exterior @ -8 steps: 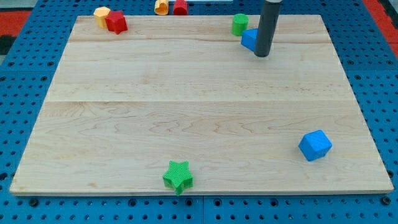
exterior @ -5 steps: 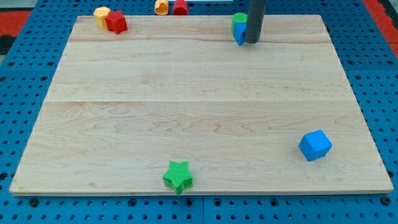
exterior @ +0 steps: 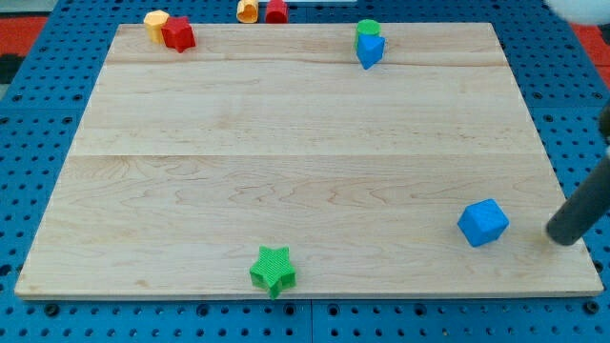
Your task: Slide the blue cube towards the blue triangle
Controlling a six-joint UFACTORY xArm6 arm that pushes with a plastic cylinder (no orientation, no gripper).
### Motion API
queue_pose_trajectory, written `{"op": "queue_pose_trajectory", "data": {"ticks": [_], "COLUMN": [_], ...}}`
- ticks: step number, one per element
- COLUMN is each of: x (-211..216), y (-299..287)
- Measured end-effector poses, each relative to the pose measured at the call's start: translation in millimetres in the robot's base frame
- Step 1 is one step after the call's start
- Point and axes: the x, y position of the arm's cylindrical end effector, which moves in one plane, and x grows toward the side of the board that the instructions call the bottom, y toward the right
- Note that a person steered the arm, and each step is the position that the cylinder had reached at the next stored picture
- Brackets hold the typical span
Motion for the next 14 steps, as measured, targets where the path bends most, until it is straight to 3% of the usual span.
{"op": "queue_pose_trajectory", "data": {"ticks": [2,3,10,14], "x": [-8.2,-36.9,-242.8,-284.9], "y": [-89.6,-98.2,-95.0,-54.8]}}
